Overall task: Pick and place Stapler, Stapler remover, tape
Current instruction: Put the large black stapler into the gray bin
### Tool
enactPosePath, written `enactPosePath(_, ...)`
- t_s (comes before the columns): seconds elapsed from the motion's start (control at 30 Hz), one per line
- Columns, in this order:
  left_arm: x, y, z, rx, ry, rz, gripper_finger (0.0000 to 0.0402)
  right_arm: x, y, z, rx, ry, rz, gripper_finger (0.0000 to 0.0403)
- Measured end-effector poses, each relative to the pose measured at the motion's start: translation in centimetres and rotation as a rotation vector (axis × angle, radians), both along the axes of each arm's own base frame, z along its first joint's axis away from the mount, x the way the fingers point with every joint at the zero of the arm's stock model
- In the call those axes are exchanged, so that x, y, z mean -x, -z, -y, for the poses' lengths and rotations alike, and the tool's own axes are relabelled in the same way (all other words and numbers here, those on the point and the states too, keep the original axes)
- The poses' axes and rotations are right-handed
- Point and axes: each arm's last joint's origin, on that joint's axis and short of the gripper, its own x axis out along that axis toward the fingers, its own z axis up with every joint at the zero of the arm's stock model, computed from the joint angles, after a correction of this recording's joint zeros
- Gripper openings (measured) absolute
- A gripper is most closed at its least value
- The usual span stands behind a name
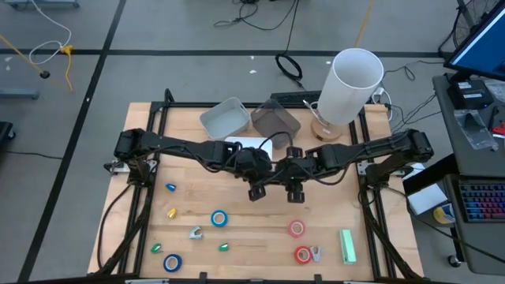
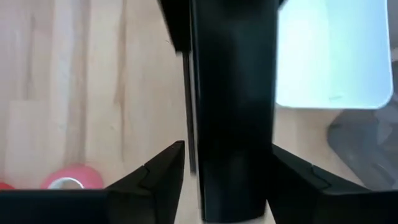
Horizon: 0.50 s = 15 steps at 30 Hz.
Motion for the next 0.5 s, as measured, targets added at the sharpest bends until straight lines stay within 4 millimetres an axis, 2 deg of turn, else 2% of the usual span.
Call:
enactPosePath(0.3, 2.1, 1.3, -0.8, -0.136, -0.142, -0.238, 0.0172, 0.9, -0.1, 0.1, 0.003, -0.004, -0.056, 0.0189)
enactPosePath(0.4, 3.2, 0.9, -1.4, -0.189, -0.220, -0.300, 0.0172, 1.1, -0.3, 0.2, 0.007, 0.002, -0.059, 0.0187)
enactPosePath(0.5, 4.3, -0.7, -2.3, -0.220, -0.301, -0.273, 0.0172, 1.4, -0.4, 0.2, 0.000, 0.015, -0.069, 0.0187)
